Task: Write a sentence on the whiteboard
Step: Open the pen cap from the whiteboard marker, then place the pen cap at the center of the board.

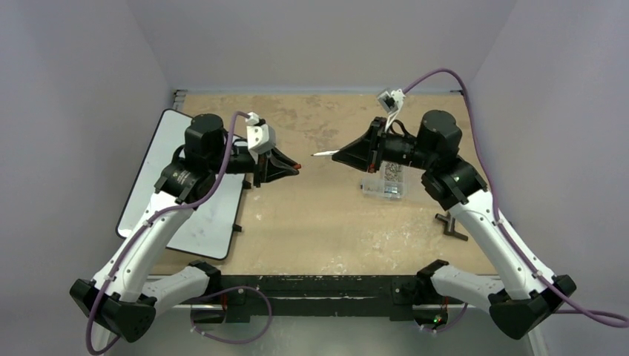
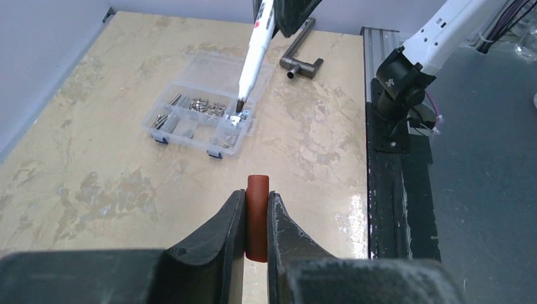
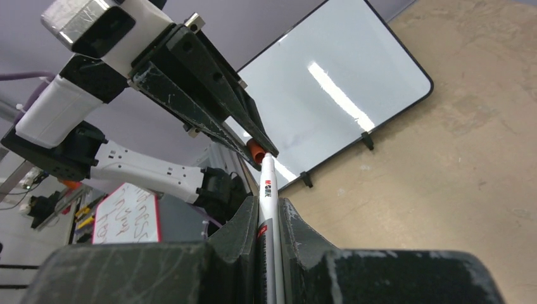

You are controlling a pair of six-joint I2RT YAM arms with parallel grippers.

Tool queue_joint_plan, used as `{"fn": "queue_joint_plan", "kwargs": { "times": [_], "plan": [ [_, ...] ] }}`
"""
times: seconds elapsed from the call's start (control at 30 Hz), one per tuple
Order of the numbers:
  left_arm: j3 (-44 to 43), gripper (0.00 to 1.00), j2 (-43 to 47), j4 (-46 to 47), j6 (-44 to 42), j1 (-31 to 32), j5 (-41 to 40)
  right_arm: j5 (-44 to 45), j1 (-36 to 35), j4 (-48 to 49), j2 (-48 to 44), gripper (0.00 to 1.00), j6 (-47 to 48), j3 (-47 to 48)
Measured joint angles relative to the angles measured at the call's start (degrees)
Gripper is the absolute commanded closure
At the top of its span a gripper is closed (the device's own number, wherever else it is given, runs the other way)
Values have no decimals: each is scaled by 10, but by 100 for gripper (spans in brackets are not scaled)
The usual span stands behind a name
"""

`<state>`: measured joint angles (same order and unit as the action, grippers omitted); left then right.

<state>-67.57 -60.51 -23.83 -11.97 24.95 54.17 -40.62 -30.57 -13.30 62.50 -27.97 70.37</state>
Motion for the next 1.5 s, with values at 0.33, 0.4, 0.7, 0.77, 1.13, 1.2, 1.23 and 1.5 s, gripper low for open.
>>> {"fn": "queue_joint_plan", "kwargs": {
  "times": [0.33, 0.4, 0.7, 0.77, 1.13, 1.2, 1.23, 1.5],
  "plan": [
    [34, 100, -2, 34, 50, 0, -88, 61, 29, -40, -33, 100, 24, -6],
    [59, 100, -5, 50, 84, 4, -129, 104, 29, -52, -42, 100, 31, -16],
    [193, 100, -82, 132, 251, 120, -390, 211, 30, -64, -80, 100, 36, -65],
    [209, 100, -110, 153, 292, 145, -451, 231, 30, -64, -84, 100, 36, -70],
    [220, 99, -287, 329, 455, 208, -631, 309, 30, -64, -156, 100, 36, -100],
    [217, 96, -311, 338, 464, 216, -650, 311, 30, -64, -161, 100, 36, -102],
    [215, 94, -320, 339, 468, 219, -657, 312, 30, -64, -162, 100, 36, -104],
    [196, 68, -368, 367, 489, 233, -690, 321, 30, -67, -162, 100, 44, -110]
  ]
}}
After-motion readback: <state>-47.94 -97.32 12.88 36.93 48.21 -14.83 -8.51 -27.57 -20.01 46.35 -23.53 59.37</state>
